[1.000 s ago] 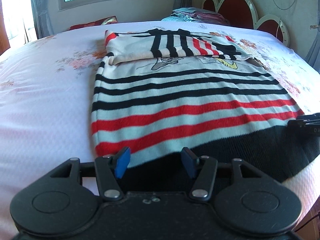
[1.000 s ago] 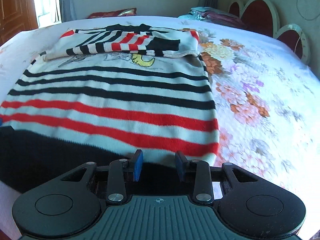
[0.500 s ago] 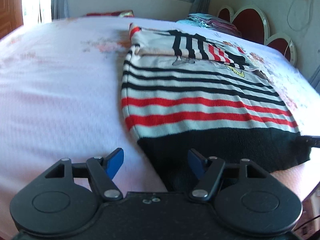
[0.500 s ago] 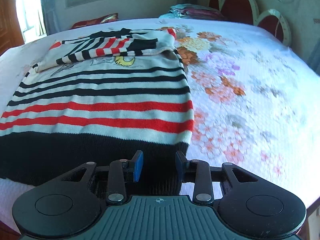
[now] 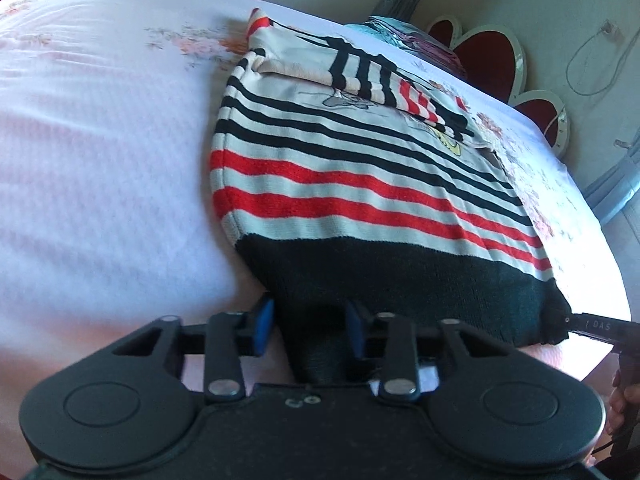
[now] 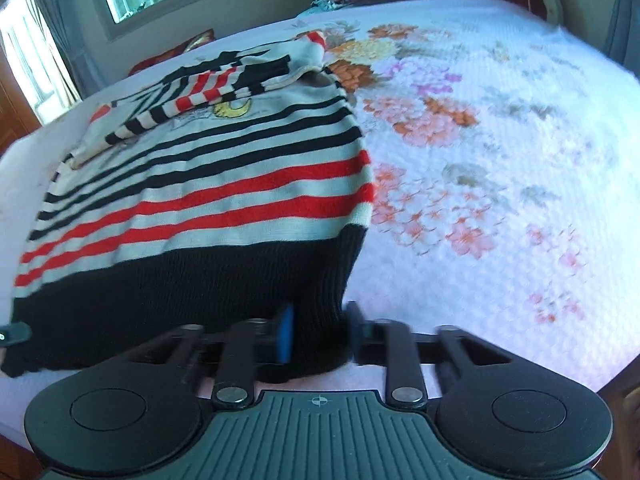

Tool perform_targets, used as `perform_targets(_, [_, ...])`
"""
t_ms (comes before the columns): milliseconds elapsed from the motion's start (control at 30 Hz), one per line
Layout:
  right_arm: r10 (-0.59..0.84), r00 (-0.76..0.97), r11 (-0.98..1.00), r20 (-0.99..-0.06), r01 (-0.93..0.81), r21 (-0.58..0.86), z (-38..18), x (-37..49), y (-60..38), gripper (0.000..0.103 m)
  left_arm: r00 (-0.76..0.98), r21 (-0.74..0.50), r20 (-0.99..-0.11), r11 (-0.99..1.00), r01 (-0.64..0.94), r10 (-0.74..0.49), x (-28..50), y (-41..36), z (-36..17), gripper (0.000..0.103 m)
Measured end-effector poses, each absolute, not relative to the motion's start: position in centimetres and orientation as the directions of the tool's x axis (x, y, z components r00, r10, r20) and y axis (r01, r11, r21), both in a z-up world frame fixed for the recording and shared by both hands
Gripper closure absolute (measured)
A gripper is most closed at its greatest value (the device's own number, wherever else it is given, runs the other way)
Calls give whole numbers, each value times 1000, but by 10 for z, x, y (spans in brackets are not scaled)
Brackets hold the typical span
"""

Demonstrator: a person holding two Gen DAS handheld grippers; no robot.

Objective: Fold small clothes
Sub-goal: 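Grasp the black hem with both tools and fold it up toward the collar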

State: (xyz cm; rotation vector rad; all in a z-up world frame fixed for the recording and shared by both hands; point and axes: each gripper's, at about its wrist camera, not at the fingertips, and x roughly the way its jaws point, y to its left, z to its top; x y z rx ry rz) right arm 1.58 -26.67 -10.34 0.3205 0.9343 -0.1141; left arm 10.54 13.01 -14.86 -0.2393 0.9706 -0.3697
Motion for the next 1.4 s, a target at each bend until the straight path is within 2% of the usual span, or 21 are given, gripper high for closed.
perform_targets(33, [45,589,947,-807,232,222,-103,17,-266,83,504,-359,-759,911,203,-412,106,129,-149,76])
perform_targets(133, [81,589,934,-804,238,268,-102,18,-270,90,483,-385,-756,897,217,-442,111,128,-149,94])
perform_targets(267, [106,611,929,-784,221,298,-92,22,-274,91,489,-413,-731,879,238,-476,118,126,-139,94])
perform_targets(433, [143,673,923,-726,174,343,-62,37,-281,91,549,-467,-650,846,258,-526,138,125,-110,95])
perform_targets(633, [156,739,916,-655,140,376,-32,75,-295,91,633,-476,-567,837,270,-527,179,119,-81,95])
perform_targets(1133, [140,810,936,-570,79,343,-16,217,-316,91,738,-446,-488,860,249,-466,296,95,-64,95])
perform_targets(1400, [119,829,930,-547,100,354,-20,293,-335,91,773,-433,-477,877,207,-418,362,87,-66,95])
